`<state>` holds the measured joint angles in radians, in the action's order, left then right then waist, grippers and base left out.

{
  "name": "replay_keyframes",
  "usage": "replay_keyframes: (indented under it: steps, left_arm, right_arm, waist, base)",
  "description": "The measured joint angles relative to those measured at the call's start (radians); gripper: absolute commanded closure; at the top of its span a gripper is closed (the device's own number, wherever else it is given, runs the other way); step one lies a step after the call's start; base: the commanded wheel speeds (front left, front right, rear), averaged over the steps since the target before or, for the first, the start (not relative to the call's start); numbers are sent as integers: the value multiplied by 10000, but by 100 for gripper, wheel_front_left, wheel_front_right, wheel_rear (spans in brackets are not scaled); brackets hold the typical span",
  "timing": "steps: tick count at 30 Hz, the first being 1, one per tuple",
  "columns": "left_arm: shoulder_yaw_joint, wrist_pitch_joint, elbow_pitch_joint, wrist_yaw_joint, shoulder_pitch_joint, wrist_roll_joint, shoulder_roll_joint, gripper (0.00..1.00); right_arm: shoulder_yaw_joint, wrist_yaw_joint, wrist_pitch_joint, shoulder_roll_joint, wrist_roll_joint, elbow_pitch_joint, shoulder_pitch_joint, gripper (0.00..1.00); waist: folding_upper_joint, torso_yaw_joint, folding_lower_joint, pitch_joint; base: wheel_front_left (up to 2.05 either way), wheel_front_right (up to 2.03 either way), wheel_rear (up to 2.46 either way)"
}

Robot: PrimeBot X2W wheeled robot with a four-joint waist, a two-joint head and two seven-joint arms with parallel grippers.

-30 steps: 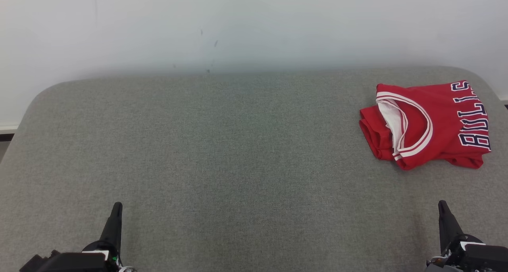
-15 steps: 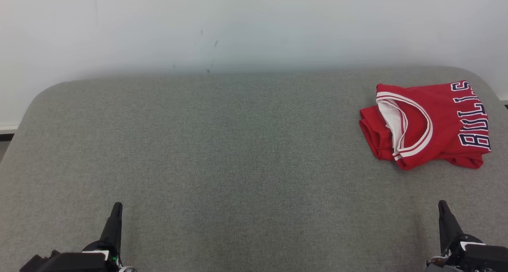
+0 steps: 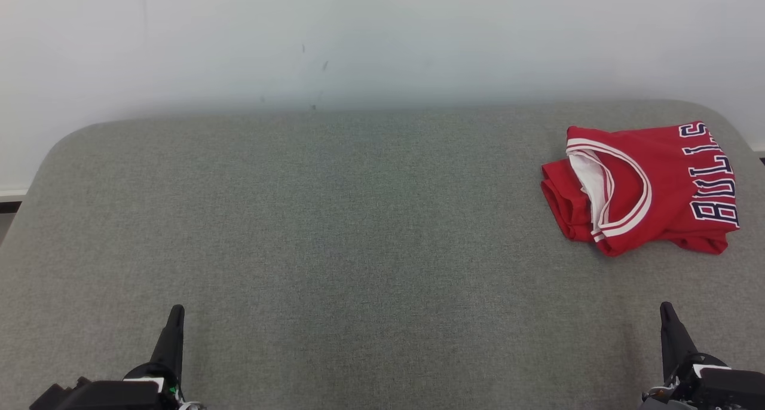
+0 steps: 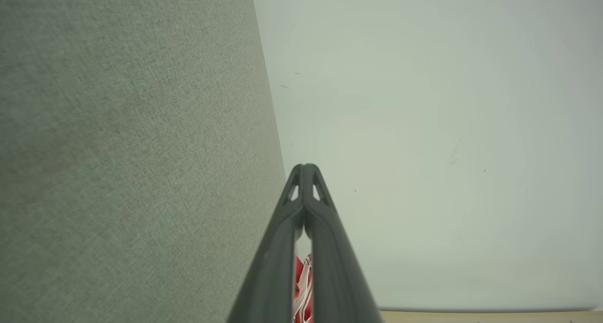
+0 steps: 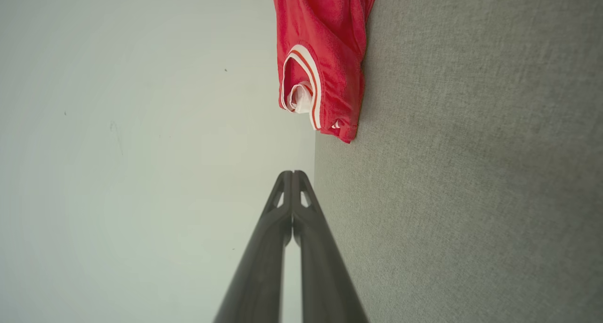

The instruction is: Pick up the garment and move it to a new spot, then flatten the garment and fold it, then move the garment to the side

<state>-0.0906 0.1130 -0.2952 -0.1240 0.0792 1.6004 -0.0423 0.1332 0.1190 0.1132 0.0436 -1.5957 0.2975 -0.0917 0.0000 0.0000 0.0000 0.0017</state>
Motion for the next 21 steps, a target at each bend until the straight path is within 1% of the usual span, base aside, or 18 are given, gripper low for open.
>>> replay_keyframes:
  steps: [21]
  left_arm:
    - [0,0,2,0,0,0,0,100]
  right_arm:
    - [0,0,0,0,-2,4,0,100]
  waist:
    - [0,0,0,0]
  base:
    - [0,0,0]
